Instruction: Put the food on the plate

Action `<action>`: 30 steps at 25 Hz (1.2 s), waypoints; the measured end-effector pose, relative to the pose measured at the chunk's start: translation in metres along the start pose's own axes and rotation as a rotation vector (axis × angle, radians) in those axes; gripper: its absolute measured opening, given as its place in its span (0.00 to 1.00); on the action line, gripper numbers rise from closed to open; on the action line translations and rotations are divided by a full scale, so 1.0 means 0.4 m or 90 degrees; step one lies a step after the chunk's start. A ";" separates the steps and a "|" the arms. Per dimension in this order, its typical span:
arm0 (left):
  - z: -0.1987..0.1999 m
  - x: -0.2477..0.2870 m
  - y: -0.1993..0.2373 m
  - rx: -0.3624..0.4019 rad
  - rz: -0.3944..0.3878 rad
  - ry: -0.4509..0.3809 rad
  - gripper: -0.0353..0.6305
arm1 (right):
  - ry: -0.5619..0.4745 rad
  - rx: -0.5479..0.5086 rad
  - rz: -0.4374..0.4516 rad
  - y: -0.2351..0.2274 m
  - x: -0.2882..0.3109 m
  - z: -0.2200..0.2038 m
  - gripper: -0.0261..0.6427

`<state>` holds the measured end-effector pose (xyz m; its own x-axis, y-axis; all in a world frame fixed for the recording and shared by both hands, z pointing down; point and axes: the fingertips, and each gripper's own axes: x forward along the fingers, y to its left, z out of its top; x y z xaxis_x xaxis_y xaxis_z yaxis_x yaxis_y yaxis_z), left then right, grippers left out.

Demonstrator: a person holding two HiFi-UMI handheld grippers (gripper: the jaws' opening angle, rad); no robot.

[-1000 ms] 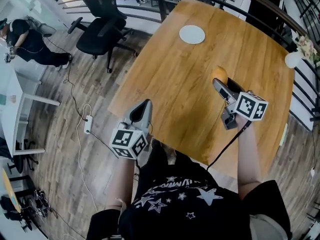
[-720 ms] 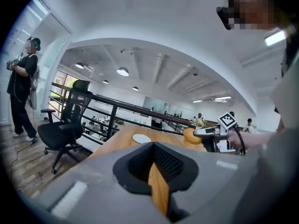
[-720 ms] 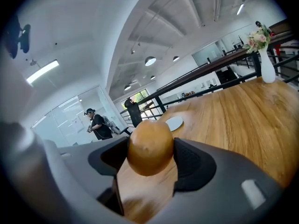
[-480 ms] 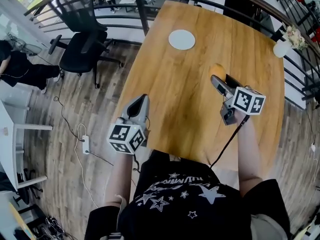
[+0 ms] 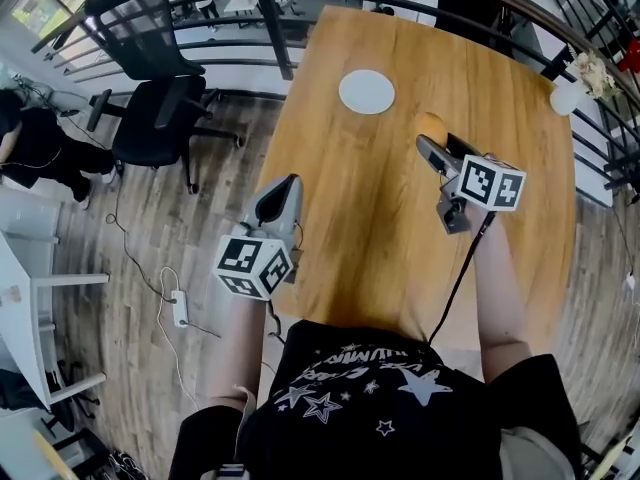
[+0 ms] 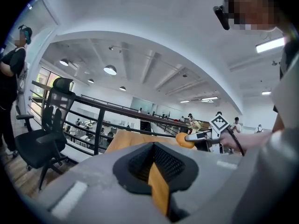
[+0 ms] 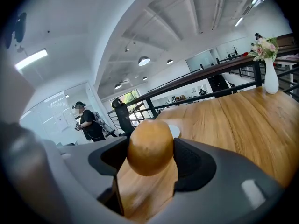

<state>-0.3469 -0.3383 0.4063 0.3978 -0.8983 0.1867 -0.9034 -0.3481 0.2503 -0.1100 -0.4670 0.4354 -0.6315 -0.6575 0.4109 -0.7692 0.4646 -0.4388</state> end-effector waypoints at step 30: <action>-0.106 0.308 0.162 -0.017 -0.053 0.087 0.06 | 0.137 -0.173 -0.072 -0.132 0.493 -0.042 0.51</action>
<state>-0.3499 -0.4602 0.4857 0.4906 -0.8212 0.2914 -0.8628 -0.4108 0.2947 -0.1954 -0.6112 0.5530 -0.5242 -0.5874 0.6166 -0.8154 0.5551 -0.1644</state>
